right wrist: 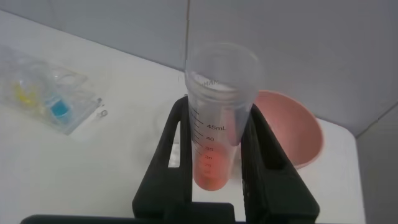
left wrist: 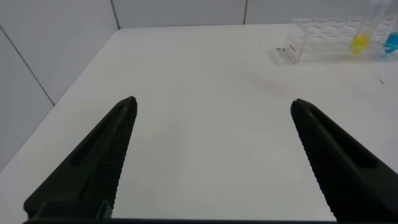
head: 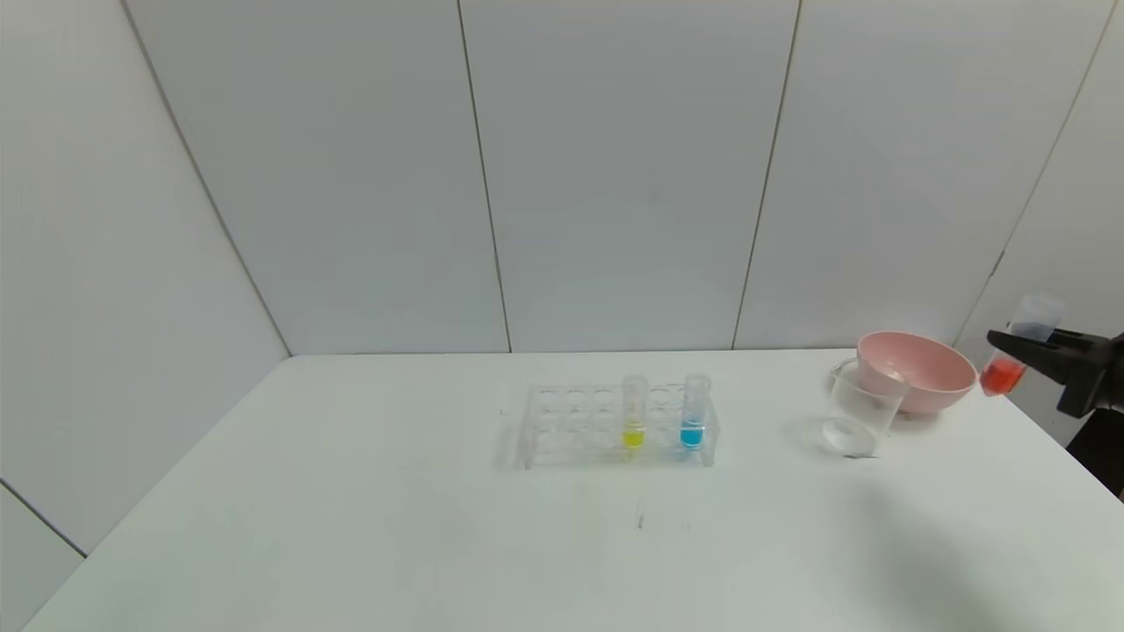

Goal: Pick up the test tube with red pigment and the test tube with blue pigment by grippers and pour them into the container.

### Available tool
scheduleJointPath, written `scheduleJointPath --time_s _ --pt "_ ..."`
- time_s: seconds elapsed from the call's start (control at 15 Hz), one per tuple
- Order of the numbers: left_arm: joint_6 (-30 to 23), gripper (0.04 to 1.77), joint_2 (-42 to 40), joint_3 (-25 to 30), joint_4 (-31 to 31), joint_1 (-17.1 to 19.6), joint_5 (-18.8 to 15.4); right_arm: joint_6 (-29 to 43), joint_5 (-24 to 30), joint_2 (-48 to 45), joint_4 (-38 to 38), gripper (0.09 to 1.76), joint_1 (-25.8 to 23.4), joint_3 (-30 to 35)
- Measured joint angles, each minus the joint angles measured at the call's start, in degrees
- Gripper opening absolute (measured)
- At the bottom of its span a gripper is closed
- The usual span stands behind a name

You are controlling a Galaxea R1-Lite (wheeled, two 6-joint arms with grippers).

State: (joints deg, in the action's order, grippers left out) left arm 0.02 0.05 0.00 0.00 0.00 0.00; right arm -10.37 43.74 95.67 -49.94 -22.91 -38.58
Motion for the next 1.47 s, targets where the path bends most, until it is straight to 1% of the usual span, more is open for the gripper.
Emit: scheduleJointPath --time_s 0.13,0.2,0.33,0.4,0.6,0.8,0.93,1.0,1.07,1.2,1.33,1.47 --pt "0.0 1.76 0.0 0.0 0.0 0.0 0.0 -2.8 0.1 4.9 0.3 0.51 -1.9 -5.9" --pt "0.0 1.76 0.0 0.0 0.0 0.0 0.0 -5.4 0.1 7.3 1.1 0.51 -2.3 -8.8" --pt "0.0 1.76 0.0 0.0 0.0 0.0 0.0 -11.6 0.0 11.3 6.7 0.51 -2.7 -14.5" --pt "0.0 1.76 0.0 0.0 0.0 0.0 0.0 -13.4 0.0 12.7 10.3 0.51 -2.7 -17.1" --pt "0.0 1.76 0.0 0.0 0.0 0.0 0.0 -18.8 0.0 15.2 23.1 0.51 -1.6 -25.2" --pt "0.0 1.76 0.0 0.0 0.0 0.0 0.0 -28.3 0.0 16.9 35.7 0.51 -0.7 -33.4" --pt "0.0 1.76 0.0 0.0 0.0 0.0 0.0 -36.8 -0.2 18.0 44.4 0.51 -0.3 -38.9" --pt "0.0 1.76 0.0 0.0 0.0 0.0 0.0 -41.4 -0.9 18.4 50.1 0.51 -0.2 -41.6" --pt "0.0 1.76 0.0 0.0 0.0 0.0 0.0 -45.7 -1.9 18.9 56.4 0.51 -0.1 -44.5" --pt "0.0 1.76 0.0 0.0 0.0 0.0 0.0 -50.5 -4.7 19.4 67.0 0.51 0.5 -50.4" --pt "0.0 1.76 0.0 0.0 0.0 0.0 0.0 -53.7 -8.4 19.8 75.8 0.51 1.8 -57.0" --pt "0.0 1.76 0.0 0.0 0.0 0.0 0.0 -55.4 -11.1 20.2 84.3 0.51 4.0 -63.4"
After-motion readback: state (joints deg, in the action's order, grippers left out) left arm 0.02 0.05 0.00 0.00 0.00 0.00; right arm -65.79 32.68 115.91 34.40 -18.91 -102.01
